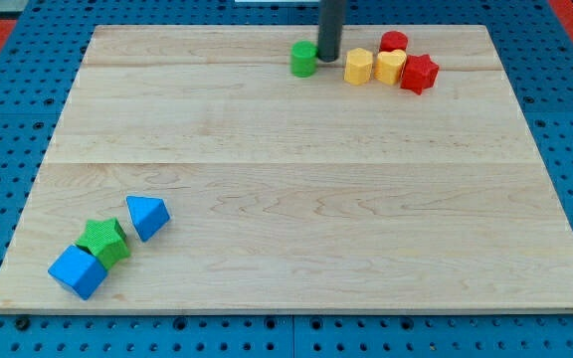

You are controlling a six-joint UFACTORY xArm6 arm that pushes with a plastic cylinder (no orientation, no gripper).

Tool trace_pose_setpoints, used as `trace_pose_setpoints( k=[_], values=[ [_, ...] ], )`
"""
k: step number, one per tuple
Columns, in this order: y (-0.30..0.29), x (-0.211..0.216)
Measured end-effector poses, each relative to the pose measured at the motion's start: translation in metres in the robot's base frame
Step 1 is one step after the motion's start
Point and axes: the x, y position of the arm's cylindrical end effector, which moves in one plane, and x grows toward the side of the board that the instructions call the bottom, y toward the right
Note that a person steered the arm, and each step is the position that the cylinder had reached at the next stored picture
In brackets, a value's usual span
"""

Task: Move the green circle above the green star

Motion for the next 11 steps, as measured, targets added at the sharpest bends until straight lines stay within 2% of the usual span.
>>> trace_pose_setpoints(
  k=[1,2,3,4,5,6,7,8,9,10,11],
  values=[
    [-0.056,0.052],
    [-0.088,0.037],
    [-0.061,-0.013],
    [-0.129,-0.014],
    [-0.161,0.049],
    [-0.163,0.000],
    [-0.112,-0.027],
    [-0.128,0.025],
    [-0.202,0.108],
    [-0.214,0.142],
    [-0.255,0.111]
  ],
)
